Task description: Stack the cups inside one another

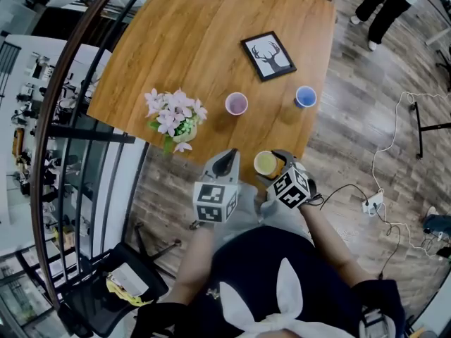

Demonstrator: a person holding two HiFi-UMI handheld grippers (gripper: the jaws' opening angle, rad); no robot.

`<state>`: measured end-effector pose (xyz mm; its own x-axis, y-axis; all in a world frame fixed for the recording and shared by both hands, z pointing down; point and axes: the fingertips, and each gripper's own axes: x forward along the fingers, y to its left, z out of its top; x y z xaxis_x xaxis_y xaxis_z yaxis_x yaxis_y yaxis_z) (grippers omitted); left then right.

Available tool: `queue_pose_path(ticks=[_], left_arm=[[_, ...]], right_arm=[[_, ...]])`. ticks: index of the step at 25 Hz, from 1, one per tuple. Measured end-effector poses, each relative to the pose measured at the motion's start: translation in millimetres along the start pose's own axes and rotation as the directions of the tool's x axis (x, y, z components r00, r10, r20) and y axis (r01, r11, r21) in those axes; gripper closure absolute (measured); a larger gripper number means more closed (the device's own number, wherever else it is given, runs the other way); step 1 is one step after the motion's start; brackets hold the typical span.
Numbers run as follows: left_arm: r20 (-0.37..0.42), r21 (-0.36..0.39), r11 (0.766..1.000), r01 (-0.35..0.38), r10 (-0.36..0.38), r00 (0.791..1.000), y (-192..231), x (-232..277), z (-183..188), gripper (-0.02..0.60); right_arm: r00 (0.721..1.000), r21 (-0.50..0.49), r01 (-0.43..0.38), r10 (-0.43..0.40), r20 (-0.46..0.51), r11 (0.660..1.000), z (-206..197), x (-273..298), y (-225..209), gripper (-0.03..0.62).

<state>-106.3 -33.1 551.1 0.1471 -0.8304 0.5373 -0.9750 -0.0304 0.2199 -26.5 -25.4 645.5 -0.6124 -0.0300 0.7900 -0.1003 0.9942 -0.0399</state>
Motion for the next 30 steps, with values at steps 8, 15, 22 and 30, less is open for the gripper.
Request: queue_pose_path(ticks=[8, 15, 22, 30], left_arm=[[0.009, 0.007, 1.0, 0.008, -0.008, 1.0, 3, 0, 6, 0.561], [0.013, 0.007, 1.0, 0.006, -0.006, 1.0, 8, -2, 8, 0.561], [0.029, -0.002, 1.0, 0.007, -0.007, 1.0, 10, -2, 16, 0.561], [0.062, -0.005, 1.0, 0.0, 0.0, 0.998, 16, -7, 29, 0.561]], right_arm=[[1.0, 0.002, 0.009, -0.009, 0.012, 1.0, 9, -4, -4, 0.244], [0.999, -0.005, 0.03, -0.03, 0.042, 1.0, 26, -13, -15, 0.244], [0.992, 0.051, 0.037, -0.043, 0.118, 0.998, 57, -36, -32, 0.244], [0.972, 0.02, 0.091, -0.094, 0.217, 0.996, 107, -76, -55, 0.244]])
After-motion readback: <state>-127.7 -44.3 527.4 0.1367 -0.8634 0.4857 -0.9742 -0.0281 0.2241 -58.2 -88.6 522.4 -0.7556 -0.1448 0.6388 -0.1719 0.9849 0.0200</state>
